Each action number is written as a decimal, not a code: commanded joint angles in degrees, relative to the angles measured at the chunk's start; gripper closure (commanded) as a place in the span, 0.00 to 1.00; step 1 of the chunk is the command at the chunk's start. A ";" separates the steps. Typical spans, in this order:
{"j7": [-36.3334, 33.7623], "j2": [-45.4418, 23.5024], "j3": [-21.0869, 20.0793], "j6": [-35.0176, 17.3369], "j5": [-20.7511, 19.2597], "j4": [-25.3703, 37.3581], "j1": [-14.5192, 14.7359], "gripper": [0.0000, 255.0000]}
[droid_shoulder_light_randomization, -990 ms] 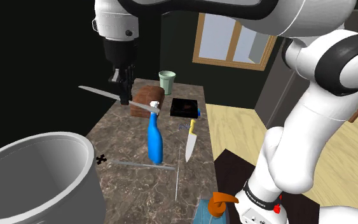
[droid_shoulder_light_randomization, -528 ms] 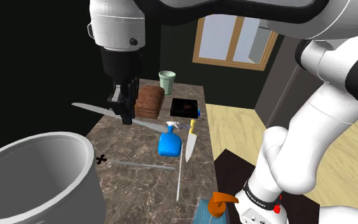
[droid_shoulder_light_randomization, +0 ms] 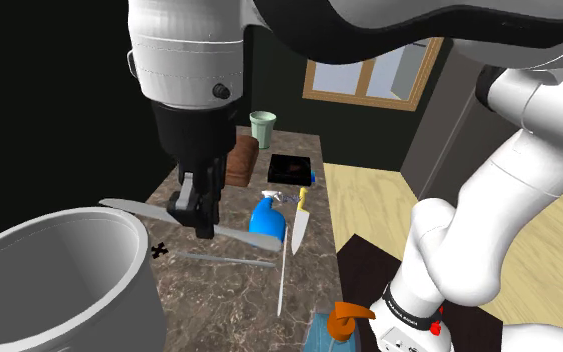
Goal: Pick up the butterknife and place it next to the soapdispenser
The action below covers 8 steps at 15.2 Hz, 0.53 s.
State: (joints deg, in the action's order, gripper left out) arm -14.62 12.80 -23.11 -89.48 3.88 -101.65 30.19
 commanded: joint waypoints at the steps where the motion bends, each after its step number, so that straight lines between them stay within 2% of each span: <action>1: -0.12 0.55 -0.10 -1.62 0.23 -2.14 0.13 1.00; 8: 0.13 1.51 -0.18 -7.06 0.65 -8.48 0.32 1.00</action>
State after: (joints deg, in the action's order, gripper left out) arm -14.56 14.06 -23.29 -95.67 4.42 -109.05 30.47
